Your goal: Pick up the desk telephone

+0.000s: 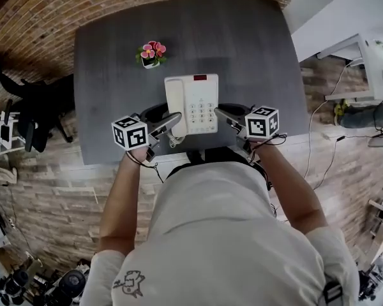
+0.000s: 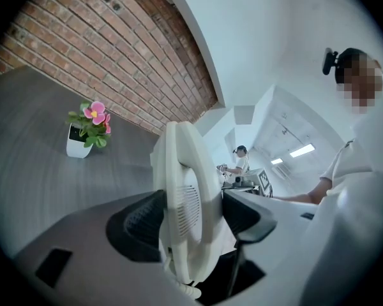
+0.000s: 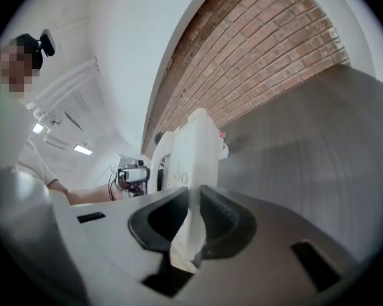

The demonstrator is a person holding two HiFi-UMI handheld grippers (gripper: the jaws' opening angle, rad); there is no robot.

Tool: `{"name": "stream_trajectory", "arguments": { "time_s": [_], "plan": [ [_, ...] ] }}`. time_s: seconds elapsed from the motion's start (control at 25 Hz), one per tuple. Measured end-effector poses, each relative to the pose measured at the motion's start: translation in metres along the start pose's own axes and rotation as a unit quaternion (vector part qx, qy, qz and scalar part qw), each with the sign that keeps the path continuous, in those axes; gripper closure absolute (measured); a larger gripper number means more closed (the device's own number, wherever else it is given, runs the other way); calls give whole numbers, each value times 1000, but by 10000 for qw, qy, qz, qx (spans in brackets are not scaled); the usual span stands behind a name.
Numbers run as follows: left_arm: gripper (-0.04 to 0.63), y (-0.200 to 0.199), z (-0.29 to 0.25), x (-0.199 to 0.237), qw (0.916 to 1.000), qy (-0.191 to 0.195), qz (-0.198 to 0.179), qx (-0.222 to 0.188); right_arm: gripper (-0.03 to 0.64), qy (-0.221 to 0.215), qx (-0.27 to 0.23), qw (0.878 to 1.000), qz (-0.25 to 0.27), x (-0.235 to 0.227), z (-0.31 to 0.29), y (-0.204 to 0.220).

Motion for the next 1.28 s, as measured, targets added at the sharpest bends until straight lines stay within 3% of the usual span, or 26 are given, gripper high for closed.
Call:
{"name": "stream_trajectory", "arguments": {
  "time_s": [0.48, 1.28],
  "plan": [
    [291, -9, 1, -38, 9995, 148, -259, -107, 555, 40, -212, 9993, 315, 28, 30, -18],
    [291, 21, -55, -105, 9979, -323, -264, -487, 555, -346, 124, 9983, 459, -4, 103, -51]
  ]
}}
Point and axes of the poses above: the fingertips, and each gripper's own axes: z backward along the fingers, x to its left, y out of its underside, the point moved 7 cm from there along z, backward along the fingers, and after that the axes turned 13 degrees about -x, right-handed, at the moved point
